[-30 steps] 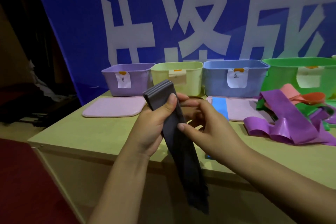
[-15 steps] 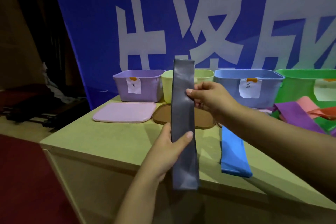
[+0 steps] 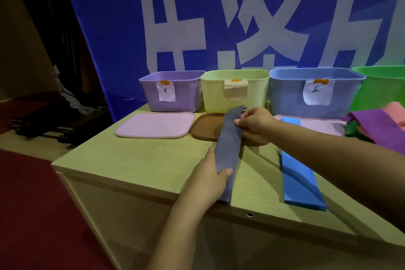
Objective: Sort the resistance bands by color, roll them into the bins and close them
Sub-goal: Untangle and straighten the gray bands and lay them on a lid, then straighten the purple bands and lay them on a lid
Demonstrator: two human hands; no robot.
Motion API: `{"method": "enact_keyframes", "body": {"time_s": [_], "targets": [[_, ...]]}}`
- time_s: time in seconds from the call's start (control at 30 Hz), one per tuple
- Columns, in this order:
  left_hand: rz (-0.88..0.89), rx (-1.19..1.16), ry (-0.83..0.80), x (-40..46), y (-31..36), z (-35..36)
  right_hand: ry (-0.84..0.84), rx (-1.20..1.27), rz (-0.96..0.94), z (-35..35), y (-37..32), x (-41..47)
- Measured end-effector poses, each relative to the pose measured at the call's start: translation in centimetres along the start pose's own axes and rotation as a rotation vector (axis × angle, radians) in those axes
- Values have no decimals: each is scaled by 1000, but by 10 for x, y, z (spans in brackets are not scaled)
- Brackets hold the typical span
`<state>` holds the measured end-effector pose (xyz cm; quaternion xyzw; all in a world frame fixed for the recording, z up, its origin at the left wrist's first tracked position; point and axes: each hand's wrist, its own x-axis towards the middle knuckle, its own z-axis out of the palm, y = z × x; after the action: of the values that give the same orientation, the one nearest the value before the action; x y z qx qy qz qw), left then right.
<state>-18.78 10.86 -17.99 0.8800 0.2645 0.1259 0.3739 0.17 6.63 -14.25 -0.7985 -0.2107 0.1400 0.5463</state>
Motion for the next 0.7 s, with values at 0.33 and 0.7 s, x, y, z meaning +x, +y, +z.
{"method": "enact_keyframes", "body": {"time_s": [0.33, 0.7], "targets": [[48, 216, 41, 16, -6, 3, -36, -284, 33, 17, 14, 31], [-15, 403, 123, 8, -14, 3, 13, -706, -118, 11, 19, 25]]}}
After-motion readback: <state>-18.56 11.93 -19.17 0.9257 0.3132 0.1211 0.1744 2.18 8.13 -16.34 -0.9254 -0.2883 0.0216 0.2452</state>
